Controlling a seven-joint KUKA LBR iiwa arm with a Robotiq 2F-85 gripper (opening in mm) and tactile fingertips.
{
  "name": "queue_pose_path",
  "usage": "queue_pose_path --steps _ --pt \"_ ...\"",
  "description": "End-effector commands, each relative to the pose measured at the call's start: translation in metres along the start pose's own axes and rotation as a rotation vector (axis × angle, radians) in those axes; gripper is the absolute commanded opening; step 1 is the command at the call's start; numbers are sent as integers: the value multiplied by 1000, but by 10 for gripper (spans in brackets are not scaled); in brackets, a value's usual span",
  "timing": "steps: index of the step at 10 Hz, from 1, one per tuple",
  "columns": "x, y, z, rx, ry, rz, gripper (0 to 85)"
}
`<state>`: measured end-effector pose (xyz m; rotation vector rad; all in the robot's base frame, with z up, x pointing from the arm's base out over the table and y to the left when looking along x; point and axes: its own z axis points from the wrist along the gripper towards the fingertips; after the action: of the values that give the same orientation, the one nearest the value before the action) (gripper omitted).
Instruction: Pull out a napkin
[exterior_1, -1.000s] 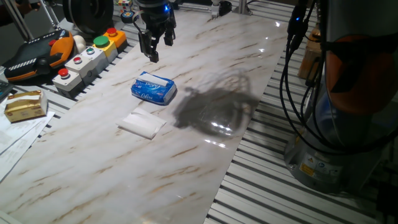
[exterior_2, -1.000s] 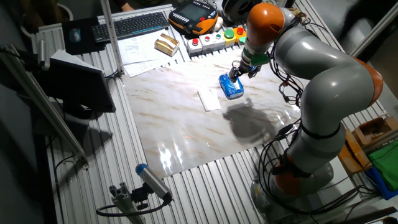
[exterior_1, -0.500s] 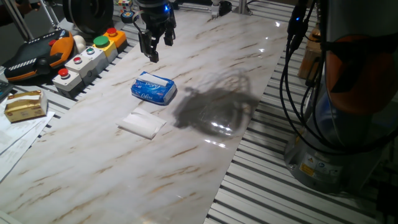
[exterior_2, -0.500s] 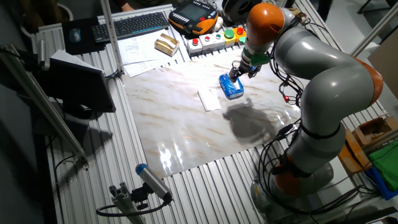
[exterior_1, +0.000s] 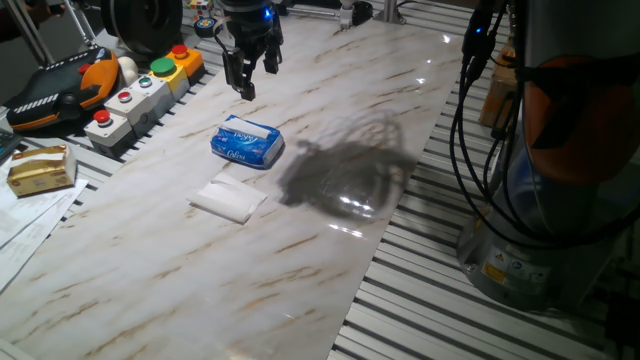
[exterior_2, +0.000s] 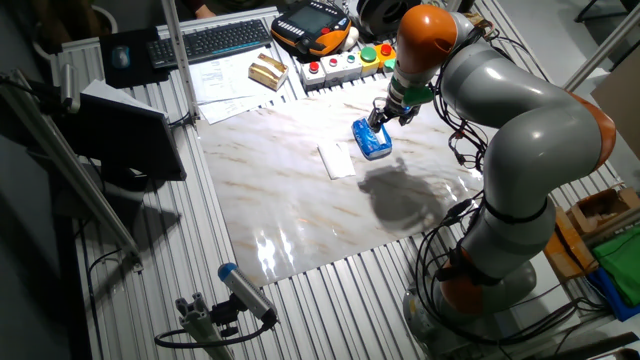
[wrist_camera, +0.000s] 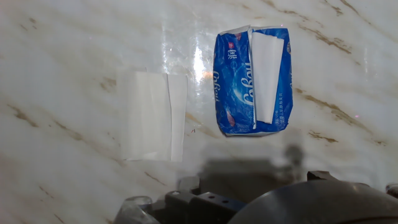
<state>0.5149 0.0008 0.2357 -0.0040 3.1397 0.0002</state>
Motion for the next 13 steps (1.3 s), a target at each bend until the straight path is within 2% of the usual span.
queue_pose_path --steps 1,7,13 --pt "0 0 0 75 4 18 7" --pt "1 1 -3 75 10 21 7" --pt "1 2 1 72 7 28 7"
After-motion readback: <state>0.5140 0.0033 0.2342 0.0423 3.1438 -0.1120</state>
